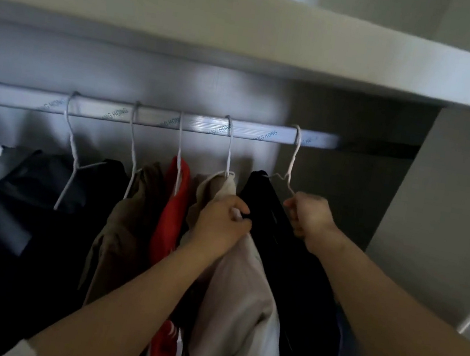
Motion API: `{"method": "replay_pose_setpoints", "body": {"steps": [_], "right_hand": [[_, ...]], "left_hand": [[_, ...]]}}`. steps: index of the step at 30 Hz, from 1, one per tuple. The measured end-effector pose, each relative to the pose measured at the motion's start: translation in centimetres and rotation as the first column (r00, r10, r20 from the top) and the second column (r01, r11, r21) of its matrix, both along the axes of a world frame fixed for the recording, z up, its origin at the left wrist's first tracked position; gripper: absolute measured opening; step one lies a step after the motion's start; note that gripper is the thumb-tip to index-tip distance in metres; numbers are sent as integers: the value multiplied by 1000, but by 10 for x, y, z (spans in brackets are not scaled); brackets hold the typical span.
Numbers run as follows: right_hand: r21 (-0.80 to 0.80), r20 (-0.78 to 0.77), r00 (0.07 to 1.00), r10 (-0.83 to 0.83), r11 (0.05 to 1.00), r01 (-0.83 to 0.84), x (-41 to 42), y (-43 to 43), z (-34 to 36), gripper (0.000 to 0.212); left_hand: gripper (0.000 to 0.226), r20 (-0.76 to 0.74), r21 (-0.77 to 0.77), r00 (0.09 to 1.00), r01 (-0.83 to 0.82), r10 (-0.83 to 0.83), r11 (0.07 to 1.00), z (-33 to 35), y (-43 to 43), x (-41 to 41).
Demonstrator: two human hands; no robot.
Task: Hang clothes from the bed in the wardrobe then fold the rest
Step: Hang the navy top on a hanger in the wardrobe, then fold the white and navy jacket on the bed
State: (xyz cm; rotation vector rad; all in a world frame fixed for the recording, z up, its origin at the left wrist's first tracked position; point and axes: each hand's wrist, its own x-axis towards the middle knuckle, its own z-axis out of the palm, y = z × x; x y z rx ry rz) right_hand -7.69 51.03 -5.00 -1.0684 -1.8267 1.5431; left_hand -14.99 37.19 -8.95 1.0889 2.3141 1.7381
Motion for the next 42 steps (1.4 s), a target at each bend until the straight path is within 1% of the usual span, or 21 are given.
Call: {"method": "replay_pose_setpoints", "body": {"steps": [2,5,7,8,9,12,15,17,20,23,25,27,29,32,35,38,41,42], "right_hand": [[59,7,1000,-9,998,8,-1,-1,-4,27],[195,-13,999,-51,979,53,1,-4,-6,21],[202,-75,992,-98,973,112,7,-12,-2,10],[214,-103,987,-123,966,143,10,-18,1,9],[244,-109,984,-143,955,165,13,-25,3,11],[365,-65,976,-208,905,217,27,-62,1,17],[392,-129,961,-245,878,276,47,-104,-8,21],[351,-208,936,-284,872,342,66,-131,-16,18],[192,-307,885,-351,888,419,105,-165,-34,15],[59,-260,867,-425,889,453,155,-201,-64,20],[-33,-210,844,-493,866,498,193,-226,-86,19],[-113,-159,803,-575,818,564,235,-251,-108,19],[-169,-106,744,-660,749,641,282,-278,-128,19],[-255,-47,606,-794,596,761,358,-319,-152,18],[-341,-22,482,-876,459,820,431,-364,-166,16],[-368,-15,348,-937,329,870,511,-417,-176,15],[-368,18,176,-984,157,916,603,-486,-185,13],[-362,29,121,-992,103,927,634,-511,-187,13]], "left_hand": [[20,35,8,999,15,-15,1000,-2,0,2],[23,92,34,995,30,-33,999,-5,-6,6],[24,154,47,987,38,-45,998,-5,-14,9],[24,185,50,981,47,-55,998,-5,-19,11],[24,210,59,975,58,-69,997,-4,-24,13],[25,245,112,963,87,-113,990,2,-42,25],[27,287,170,940,138,-183,976,7,-66,39],[28,338,197,914,164,-224,967,8,-84,50],[30,425,225,861,200,-281,954,-3,-112,76],[27,445,160,811,344,-379,925,-20,-138,119],[25,473,104,768,438,-432,893,-32,-149,154],[22,499,39,716,545,-489,838,-45,-156,194],[17,533,-31,654,649,-537,760,-61,-164,238],[15,585,-109,564,767,-583,632,-85,-180,307],[16,594,-156,486,851,-641,501,-101,-200,380],[15,592,-196,374,926,-714,322,-114,-232,467],[12,609,-210,217,972,-763,108,-123,-280,564],[11,615,-205,169,977,-771,51,-126,-298,597]]}}
